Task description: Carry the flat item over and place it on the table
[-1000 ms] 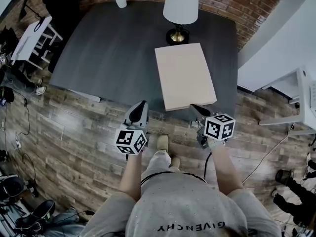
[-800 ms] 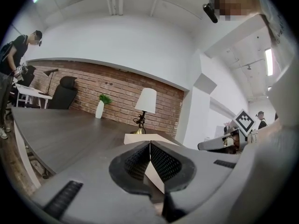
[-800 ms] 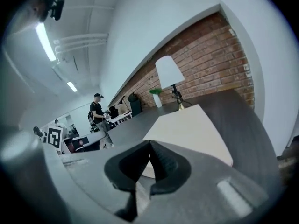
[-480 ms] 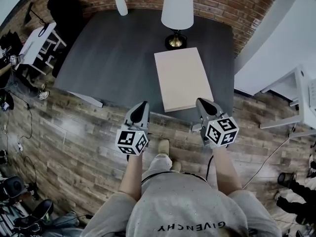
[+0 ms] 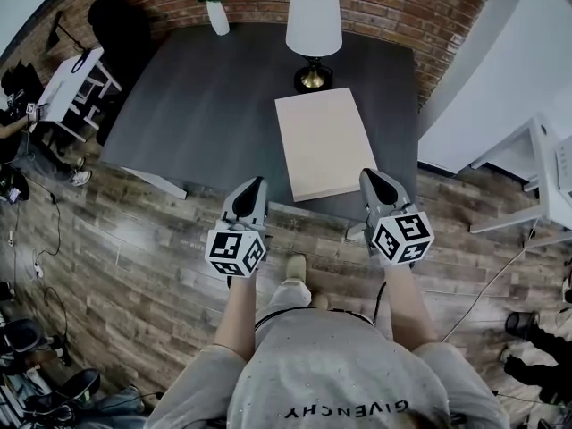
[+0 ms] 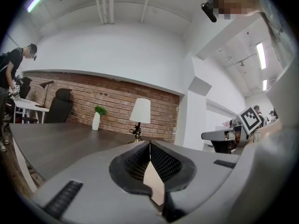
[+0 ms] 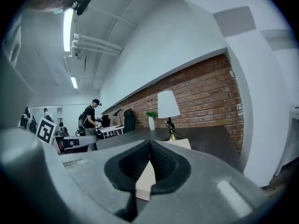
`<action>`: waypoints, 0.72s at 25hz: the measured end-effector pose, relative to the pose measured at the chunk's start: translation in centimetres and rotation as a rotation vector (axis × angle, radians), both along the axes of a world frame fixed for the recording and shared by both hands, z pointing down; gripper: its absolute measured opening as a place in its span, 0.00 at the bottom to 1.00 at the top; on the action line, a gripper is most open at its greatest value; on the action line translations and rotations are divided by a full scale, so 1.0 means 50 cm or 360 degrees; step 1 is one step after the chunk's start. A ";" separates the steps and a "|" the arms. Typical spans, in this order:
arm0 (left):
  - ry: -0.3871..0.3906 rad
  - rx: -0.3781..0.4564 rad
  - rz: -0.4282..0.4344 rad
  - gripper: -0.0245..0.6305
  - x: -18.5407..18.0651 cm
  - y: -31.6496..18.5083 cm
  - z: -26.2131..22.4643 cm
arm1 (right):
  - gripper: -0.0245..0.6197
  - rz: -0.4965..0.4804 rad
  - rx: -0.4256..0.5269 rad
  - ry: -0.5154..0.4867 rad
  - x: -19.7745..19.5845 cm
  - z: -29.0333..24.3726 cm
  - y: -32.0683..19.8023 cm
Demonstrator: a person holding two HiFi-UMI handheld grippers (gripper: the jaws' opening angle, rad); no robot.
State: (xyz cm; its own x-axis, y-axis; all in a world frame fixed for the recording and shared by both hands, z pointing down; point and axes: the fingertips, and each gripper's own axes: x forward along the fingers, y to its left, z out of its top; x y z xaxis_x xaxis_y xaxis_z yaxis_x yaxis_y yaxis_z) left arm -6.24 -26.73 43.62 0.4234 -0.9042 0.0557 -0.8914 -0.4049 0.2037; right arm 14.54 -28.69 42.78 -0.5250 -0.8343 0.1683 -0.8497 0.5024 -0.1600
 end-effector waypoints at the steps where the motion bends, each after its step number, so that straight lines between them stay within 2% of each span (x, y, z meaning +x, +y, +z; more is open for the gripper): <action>1: -0.0003 0.0008 0.0002 0.04 0.002 0.001 -0.004 | 0.03 0.0006 0.0019 -0.0004 0.002 -0.006 0.002; 8: -0.0017 0.0048 0.0005 0.04 0.014 -0.003 -0.030 | 0.03 0.0031 0.0135 0.0038 0.018 -0.047 0.007; 18: -0.0024 0.0085 0.0015 0.04 0.034 -0.002 -0.056 | 0.03 0.0048 0.0166 -0.0023 0.042 -0.073 0.014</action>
State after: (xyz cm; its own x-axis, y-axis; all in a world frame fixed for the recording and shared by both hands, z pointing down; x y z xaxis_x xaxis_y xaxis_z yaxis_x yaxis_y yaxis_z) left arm -4.56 -26.84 40.83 0.4316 -0.9019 0.0142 -0.8902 -0.4234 0.1682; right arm 16.65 -28.01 39.15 -0.5009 -0.8625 0.0724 -0.8628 0.4910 -0.1204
